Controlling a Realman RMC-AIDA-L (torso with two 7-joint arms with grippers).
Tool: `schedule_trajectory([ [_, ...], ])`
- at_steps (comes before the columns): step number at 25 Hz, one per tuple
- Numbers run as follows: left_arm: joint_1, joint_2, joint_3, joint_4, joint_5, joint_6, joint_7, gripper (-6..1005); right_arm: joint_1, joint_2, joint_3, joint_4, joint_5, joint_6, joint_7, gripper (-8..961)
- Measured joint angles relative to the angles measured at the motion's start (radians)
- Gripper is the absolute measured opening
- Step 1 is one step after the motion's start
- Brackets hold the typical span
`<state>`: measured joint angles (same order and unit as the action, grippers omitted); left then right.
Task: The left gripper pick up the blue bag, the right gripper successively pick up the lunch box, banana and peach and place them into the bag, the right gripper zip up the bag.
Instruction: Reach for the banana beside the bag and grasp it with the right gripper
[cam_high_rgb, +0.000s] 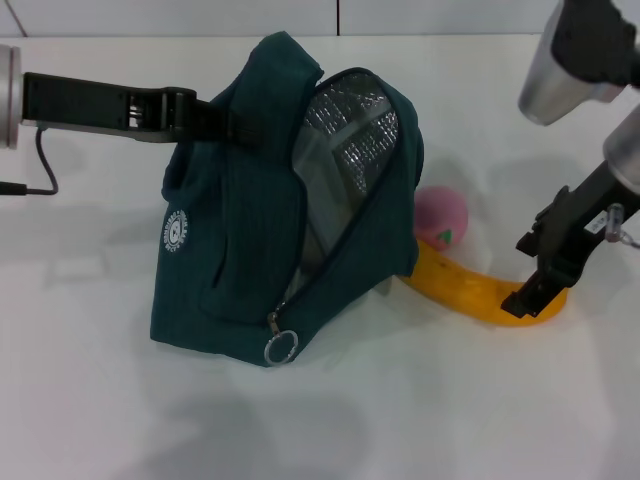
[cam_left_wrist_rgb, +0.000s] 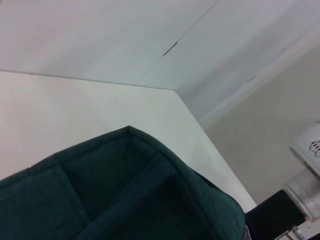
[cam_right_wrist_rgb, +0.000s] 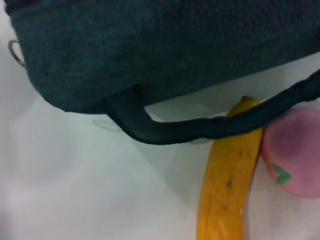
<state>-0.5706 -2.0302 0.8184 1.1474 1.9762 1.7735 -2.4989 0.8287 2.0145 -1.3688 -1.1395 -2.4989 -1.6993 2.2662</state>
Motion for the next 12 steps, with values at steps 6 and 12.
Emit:
schedule_trajectory([
  [6,0.0,-0.003,0.003,0.0,0.0,0.0,0.0,43,-0.002,0.006,-0.044,0.042,0.016,0.044,-0.02,865],
  [12,0.0,-0.004,0.004,0.0,0.0,0.0,0.0,43,-0.004,0.008,-0.101,0.051,0.03,0.093,-0.032,865],
])
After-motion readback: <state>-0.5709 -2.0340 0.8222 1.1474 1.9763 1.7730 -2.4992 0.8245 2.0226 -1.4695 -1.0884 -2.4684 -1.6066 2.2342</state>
